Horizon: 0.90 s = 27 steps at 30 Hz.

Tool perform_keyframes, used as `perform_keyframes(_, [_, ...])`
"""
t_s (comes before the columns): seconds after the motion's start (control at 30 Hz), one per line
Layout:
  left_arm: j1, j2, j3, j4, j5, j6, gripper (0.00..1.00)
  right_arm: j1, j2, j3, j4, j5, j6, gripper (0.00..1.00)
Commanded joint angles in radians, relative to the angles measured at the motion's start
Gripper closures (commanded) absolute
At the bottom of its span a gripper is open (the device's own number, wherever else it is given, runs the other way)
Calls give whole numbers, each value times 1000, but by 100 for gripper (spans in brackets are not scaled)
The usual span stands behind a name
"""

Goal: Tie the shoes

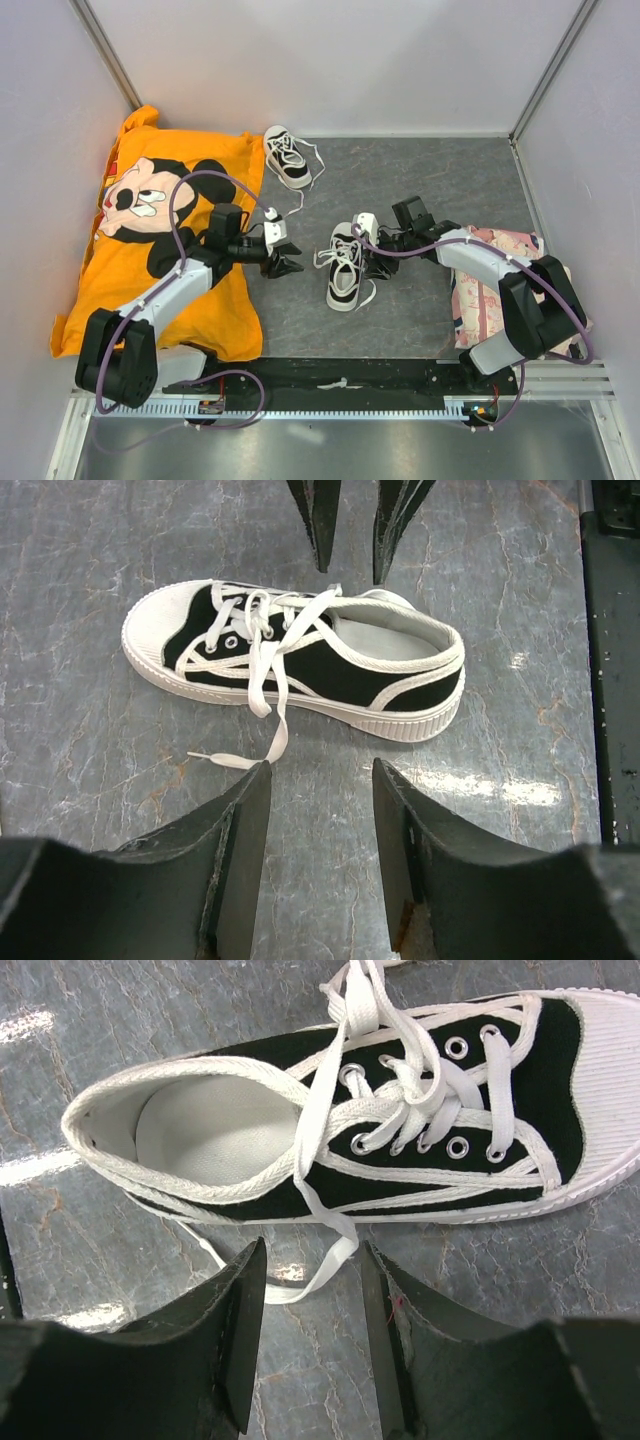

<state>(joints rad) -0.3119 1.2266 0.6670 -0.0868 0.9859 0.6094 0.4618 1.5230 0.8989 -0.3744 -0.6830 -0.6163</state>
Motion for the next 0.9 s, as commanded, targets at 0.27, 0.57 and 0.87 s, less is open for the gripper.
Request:
perform_keyframes(0.27, [-7, 59, 69, -16, 39, 58, 50, -2, 8, -25, 120, -39, -16, 51])
perform_keyframes(0.57, [-7, 88, 83, -14, 36, 64, 50, 0, 11, -34, 152, -49, -10, 54])
perform_keyframes(0.87, [-7, 83, 62, 41, 2, 1, 52, 20, -21, -48, 163, -36, 38, 74])
